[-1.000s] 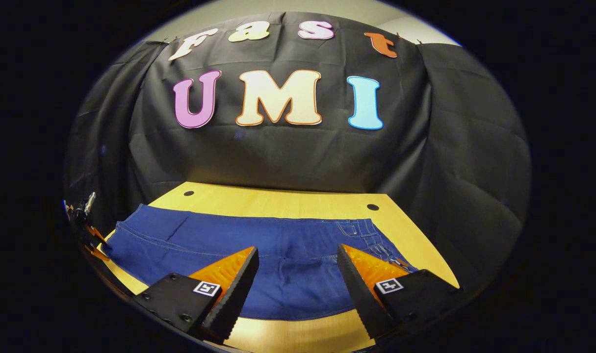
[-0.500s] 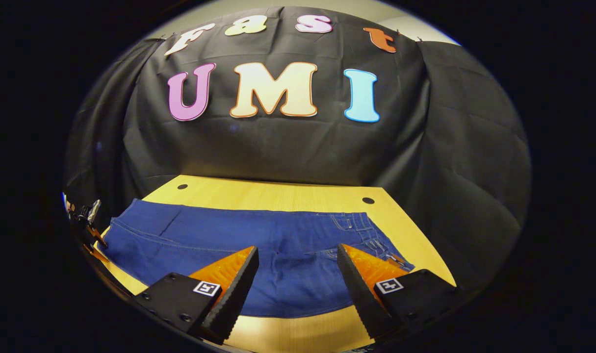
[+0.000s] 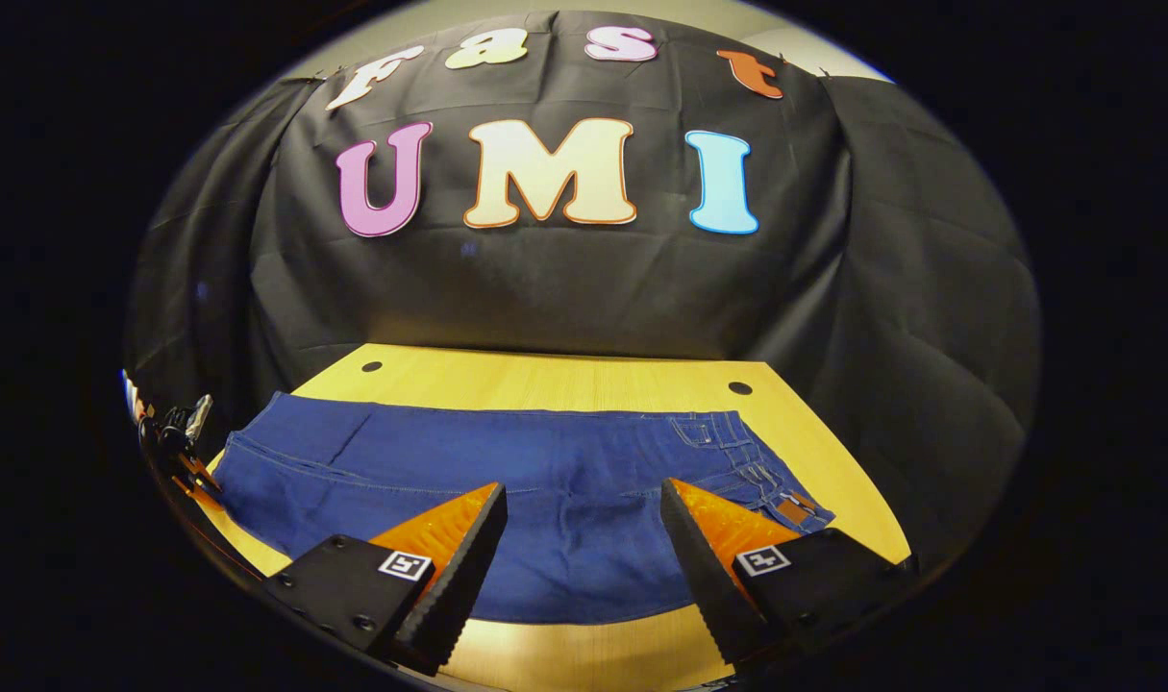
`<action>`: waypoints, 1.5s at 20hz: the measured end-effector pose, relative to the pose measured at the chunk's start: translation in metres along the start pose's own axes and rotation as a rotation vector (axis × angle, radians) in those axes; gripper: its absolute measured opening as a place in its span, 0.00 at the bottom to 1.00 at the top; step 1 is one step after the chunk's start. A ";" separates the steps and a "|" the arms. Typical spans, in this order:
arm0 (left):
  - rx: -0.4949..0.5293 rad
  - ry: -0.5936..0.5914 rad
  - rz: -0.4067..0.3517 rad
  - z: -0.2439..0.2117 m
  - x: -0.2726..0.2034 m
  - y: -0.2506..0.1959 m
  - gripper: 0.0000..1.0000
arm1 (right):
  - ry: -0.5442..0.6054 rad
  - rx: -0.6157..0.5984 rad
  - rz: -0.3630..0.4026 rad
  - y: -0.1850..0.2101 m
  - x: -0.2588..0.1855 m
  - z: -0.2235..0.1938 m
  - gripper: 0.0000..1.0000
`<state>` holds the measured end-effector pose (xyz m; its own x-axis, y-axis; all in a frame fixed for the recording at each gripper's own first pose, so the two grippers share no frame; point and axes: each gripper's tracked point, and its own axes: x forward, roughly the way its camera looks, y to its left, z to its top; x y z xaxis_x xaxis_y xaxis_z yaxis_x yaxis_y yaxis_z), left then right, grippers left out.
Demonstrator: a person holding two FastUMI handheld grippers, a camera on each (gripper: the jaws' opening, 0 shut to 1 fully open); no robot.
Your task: Grasp the waist and the cuffs of the jeans and fold them to make the two legs overlap; first hold the waist and fold one-third of the jeans toward the cuffs, then hold the cuffs and fold the remaining one-third in the same direction to finish folding.
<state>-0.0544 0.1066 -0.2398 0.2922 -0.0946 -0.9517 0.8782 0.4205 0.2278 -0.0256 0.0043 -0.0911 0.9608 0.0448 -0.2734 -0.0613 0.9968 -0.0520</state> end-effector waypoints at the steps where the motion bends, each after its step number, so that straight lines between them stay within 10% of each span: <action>1: 0.004 -0.006 0.004 0.003 0.001 0.000 0.32 | 0.015 -0.006 0.016 0.001 0.000 -0.004 0.99; 4: -0.007 -0.016 0.008 0.006 0.000 0.001 0.03 | 0.073 -0.058 0.078 -0.003 0.004 -0.017 0.99; 18: -0.086 0.038 0.070 0.006 0.002 0.003 0.01 | 0.585 -0.743 0.385 -0.115 0.018 -0.138 1.00; 30: -0.098 0.115 0.067 0.006 0.002 0.002 0.01 | 0.890 -0.821 0.573 -0.133 0.047 -0.199 0.98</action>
<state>-0.0499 0.1015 -0.2397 0.2988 0.0378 -0.9536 0.8157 0.5086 0.2758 -0.0262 -0.1394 -0.2885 0.2624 0.0688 -0.9625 -0.8387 0.5096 -0.1922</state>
